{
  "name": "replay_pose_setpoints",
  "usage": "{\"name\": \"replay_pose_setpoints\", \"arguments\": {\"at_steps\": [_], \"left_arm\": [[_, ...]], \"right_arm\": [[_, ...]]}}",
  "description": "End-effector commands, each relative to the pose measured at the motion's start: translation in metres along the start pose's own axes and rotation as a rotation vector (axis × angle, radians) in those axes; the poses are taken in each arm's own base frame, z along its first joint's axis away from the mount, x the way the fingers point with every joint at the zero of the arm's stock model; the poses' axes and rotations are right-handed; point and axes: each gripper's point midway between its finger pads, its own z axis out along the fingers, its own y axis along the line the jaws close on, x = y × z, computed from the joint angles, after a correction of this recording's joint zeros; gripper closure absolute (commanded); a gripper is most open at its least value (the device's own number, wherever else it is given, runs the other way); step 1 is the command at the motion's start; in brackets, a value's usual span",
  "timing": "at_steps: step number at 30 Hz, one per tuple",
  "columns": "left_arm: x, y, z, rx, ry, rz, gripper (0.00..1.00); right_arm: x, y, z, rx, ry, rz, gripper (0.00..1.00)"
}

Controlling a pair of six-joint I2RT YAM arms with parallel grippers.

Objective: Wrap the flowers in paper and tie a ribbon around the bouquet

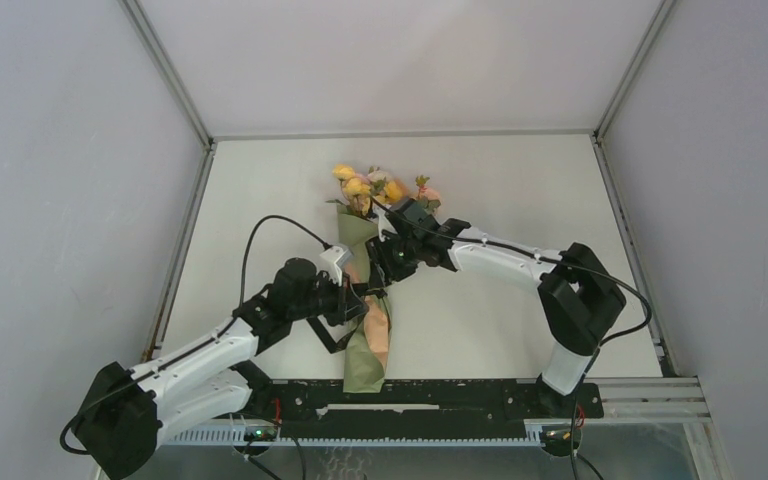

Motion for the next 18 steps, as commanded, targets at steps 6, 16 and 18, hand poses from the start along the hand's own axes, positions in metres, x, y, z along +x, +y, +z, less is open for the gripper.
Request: {"name": "replay_pose_setpoints", "arguments": {"at_steps": [6, 16, 18], "left_arm": [[-0.008, 0.002, 0.003, 0.003, -0.035, -0.003, 1.00], [-0.027, -0.006, 0.003, 0.036, -0.082, 0.026, 1.00], [-0.029, -0.007, 0.005, 0.046, -0.081, 0.031, 1.00]], "right_arm": [[-0.006, -0.005, 0.013, -0.018, -0.012, -0.030, 0.55], [-0.015, 0.010, -0.014, -0.090, -0.127, -0.004, 1.00], [-0.013, 0.020, -0.026, -0.133, -0.154, 0.007, 1.00]]}}
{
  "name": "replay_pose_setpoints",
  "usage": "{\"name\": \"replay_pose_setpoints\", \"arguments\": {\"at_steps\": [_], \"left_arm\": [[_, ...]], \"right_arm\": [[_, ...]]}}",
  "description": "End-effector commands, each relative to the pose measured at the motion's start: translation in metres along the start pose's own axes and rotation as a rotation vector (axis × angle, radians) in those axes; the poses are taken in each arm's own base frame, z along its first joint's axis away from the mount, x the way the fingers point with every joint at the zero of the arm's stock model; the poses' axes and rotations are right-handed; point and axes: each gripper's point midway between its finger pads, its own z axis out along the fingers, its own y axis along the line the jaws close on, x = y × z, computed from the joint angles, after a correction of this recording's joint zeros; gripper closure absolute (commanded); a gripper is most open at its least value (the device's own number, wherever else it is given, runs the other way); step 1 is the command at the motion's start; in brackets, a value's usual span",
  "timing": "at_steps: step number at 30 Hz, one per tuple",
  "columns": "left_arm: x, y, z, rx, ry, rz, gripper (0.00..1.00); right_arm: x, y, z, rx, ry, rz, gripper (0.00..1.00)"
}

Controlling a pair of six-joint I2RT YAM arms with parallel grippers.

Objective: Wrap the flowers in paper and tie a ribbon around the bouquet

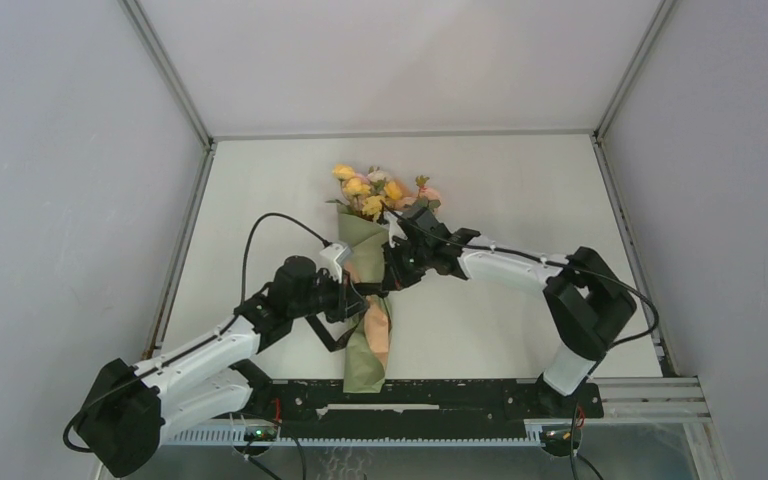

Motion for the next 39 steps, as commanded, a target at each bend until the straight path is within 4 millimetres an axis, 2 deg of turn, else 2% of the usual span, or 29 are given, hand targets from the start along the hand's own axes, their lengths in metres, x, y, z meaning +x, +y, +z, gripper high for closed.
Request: {"name": "replay_pose_setpoints", "arguments": {"at_steps": [1, 5, 9, 14, 16, 18, 19, 21, 24, 28, 32, 33, 34, 36, 39], "left_arm": [[-0.024, -0.010, 0.005, 0.048, -0.065, 0.043, 1.00], [-0.030, -0.010, 0.011, 0.053, -0.073, 0.077, 1.00], [-0.044, -0.011, 0.018, 0.061, -0.086, 0.116, 1.00], [-0.039, 0.003, 0.026, 0.031, -0.044, 0.098, 1.00], [-0.036, -0.001, 0.028, 0.062, -0.035, 0.100, 1.00], [-0.037, -0.009, 0.029, 0.107, -0.043, 0.124, 1.00], [-0.036, -0.012, 0.031, 0.115, -0.039, 0.136, 1.00], [-0.033, -0.013, 0.034, 0.126, -0.027, 0.139, 1.00], [-0.029, -0.016, 0.034, 0.146, -0.013, 0.147, 1.00], [-0.028, -0.015, 0.034, 0.146, -0.011, 0.157, 1.00], [-0.036, -0.019, 0.035, 0.151, -0.038, 0.176, 1.00], [-0.036, -0.021, 0.035, 0.158, -0.038, 0.181, 1.00], [-0.037, -0.024, 0.035, 0.168, -0.037, 0.188, 1.00], [-0.036, -0.029, 0.035, 0.183, -0.032, 0.195, 1.00], [-0.030, -0.041, 0.034, 0.223, -0.014, 0.203, 1.00]], "right_arm": [[-0.028, 0.039, -0.039, -0.141, -0.169, -0.010, 1.00], [-0.020, 0.053, -0.052, -0.268, -0.208, 0.046, 1.00], [-0.017, 0.059, -0.051, -0.351, -0.219, 0.065, 1.00], [-0.017, 0.063, -0.056, -0.394, -0.224, 0.038, 0.98], [-0.016, 0.061, -0.057, -0.395, -0.217, 0.037, 0.90], [-0.014, 0.058, -0.057, -0.408, -0.199, 0.035, 0.77], [-0.012, 0.055, -0.057, -0.413, -0.188, 0.035, 0.68], [-0.013, 0.047, -0.062, -0.407, -0.188, 0.040, 0.57], [-0.023, 0.027, -0.073, -0.359, -0.223, 0.054, 0.49], [-0.030, 0.002, -0.084, -0.286, -0.265, 0.077, 0.46], [-0.035, -0.028, -0.083, -0.198, -0.289, 0.113, 0.48], [-0.035, -0.037, -0.080, -0.166, -0.288, 0.120, 0.53], [-0.033, -0.043, -0.076, -0.142, -0.277, 0.119, 0.65], [-0.025, -0.047, -0.065, -0.138, -0.240, 0.115, 0.78], [-0.012, -0.047, -0.048, -0.165, -0.170, 0.106, 0.85]]}}
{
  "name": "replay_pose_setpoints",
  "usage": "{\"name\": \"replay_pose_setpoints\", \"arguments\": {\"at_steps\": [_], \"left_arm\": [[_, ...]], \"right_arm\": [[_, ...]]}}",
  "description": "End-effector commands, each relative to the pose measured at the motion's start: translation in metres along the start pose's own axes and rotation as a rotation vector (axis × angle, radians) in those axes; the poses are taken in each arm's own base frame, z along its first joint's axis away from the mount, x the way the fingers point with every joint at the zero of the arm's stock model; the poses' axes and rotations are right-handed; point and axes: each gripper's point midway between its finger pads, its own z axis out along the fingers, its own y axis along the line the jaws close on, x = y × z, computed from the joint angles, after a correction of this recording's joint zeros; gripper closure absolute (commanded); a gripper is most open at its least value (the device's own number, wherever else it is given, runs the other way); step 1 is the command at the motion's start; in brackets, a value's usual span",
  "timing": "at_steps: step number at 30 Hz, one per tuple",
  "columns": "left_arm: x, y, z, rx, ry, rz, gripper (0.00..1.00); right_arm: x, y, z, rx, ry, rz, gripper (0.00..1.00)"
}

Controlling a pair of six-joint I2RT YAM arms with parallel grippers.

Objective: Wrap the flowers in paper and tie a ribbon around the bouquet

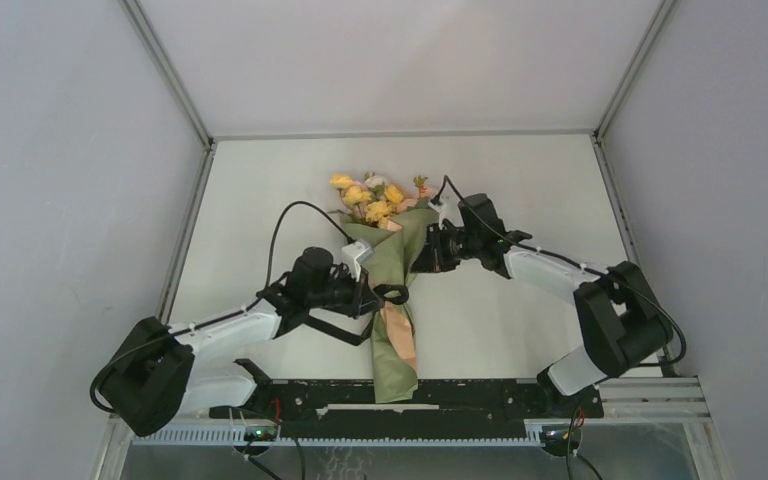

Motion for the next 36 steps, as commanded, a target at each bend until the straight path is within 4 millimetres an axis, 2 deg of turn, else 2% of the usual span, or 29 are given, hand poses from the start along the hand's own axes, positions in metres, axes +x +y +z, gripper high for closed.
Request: {"name": "replay_pose_setpoints", "arguments": {"at_steps": [1, 3, 7, 11, 13, 18, 23, 27, 32, 36], "left_arm": [[-0.034, -0.030, 0.002, 0.103, -0.069, 0.074, 1.00], [-0.034, -0.037, 0.002, 0.128, -0.058, 0.036, 1.00], [-0.039, -0.036, 0.003, 0.122, -0.065, 0.036, 1.00], [-0.047, -0.032, 0.006, 0.104, -0.092, 0.022, 1.00], [-0.049, -0.027, 0.006, 0.087, -0.096, 0.004, 1.00], [-0.045, -0.012, 0.010, 0.053, -0.097, -0.053, 1.00], [-0.051, -0.011, 0.014, 0.068, -0.132, -0.060, 1.00], [-0.054, -0.008, 0.016, 0.063, -0.148, -0.049, 0.99], [-0.041, 0.000, 0.012, 0.040, -0.098, -0.001, 0.84], [-0.040, -0.010, 0.003, 0.091, -0.049, 0.105, 0.73]], "right_arm": [[0.015, -0.007, 0.017, -0.012, 0.086, -0.049, 0.87], [0.023, -0.005, 0.022, -0.034, 0.121, -0.064, 0.88], [0.035, 0.017, 0.027, -0.149, 0.167, -0.111, 0.88], [0.039, 0.032, 0.027, -0.238, 0.173, -0.137, 0.85], [0.033, 0.036, 0.028, -0.279, 0.141, -0.151, 0.84], [0.027, 0.035, 0.033, -0.304, 0.108, -0.159, 0.80], [0.015, 0.032, 0.038, -0.327, 0.063, -0.161, 0.75], [0.020, 0.030, 0.043, -0.363, 0.082, -0.141, 0.74], [0.028, 0.029, 0.042, -0.408, 0.108, -0.126, 0.73], [0.031, 0.028, 0.037, -0.421, 0.098, -0.123, 0.71]]}}
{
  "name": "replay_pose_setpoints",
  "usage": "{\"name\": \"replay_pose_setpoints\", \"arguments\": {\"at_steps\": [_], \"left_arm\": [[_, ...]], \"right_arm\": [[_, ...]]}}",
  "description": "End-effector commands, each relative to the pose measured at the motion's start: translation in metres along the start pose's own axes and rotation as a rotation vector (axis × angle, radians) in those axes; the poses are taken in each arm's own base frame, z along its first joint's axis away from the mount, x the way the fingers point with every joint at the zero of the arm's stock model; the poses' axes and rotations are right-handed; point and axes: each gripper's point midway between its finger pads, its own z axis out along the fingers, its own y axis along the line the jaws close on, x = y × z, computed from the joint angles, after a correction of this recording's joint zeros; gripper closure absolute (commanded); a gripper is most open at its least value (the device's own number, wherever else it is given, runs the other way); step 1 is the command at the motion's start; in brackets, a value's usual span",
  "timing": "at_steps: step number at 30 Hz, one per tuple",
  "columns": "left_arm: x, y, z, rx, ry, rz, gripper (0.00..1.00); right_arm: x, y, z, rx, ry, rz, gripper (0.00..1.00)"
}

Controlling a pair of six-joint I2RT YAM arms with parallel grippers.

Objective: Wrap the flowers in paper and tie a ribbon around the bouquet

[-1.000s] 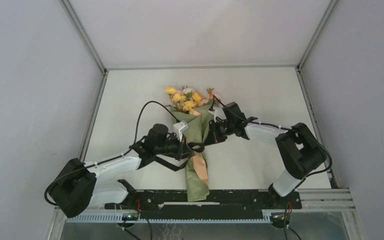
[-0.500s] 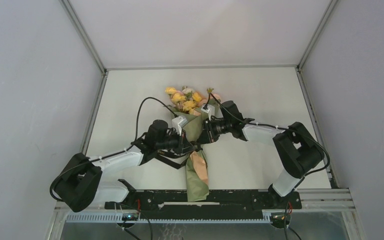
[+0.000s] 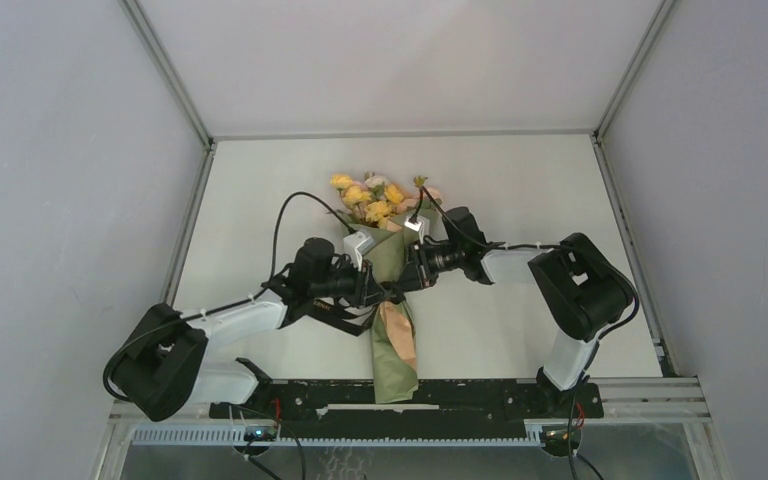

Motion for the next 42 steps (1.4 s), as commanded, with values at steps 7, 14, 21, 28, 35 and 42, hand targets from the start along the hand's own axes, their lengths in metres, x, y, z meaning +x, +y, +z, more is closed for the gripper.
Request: {"name": "replay_pose_setpoints", "arguments": {"at_steps": [7, 14, 21, 28, 35, 42], "left_arm": [[-0.017, -0.032, -0.033, 0.167, 0.104, 0.437, 0.49], [-0.007, -0.031, -0.044, 0.184, 0.182, 0.531, 0.44], [-0.013, -0.021, -0.036, 0.140, 0.145, 0.520, 0.63], [-0.012, -0.011, -0.023, 0.106, 0.131, 0.473, 0.90], [-0.027, -0.027, -0.057, 0.210, 0.167, 0.716, 0.80], [0.069, -0.035, -0.107, 0.599, 0.512, 1.087, 0.44]], "right_arm": [[-0.002, 0.017, 0.000, -0.093, -0.036, -0.045, 0.67], [-0.005, 0.019, 0.004, -0.107, -0.051, -0.031, 0.65], [-0.001, 0.021, 0.014, -0.141, -0.041, -0.020, 0.65], [0.005, 0.030, 0.015, -0.188, -0.010, -0.039, 0.66], [0.012, 0.026, 0.017, -0.188, 0.011, -0.026, 0.67], [0.009, 0.026, 0.018, -0.185, 0.004, -0.024, 0.67]]}}
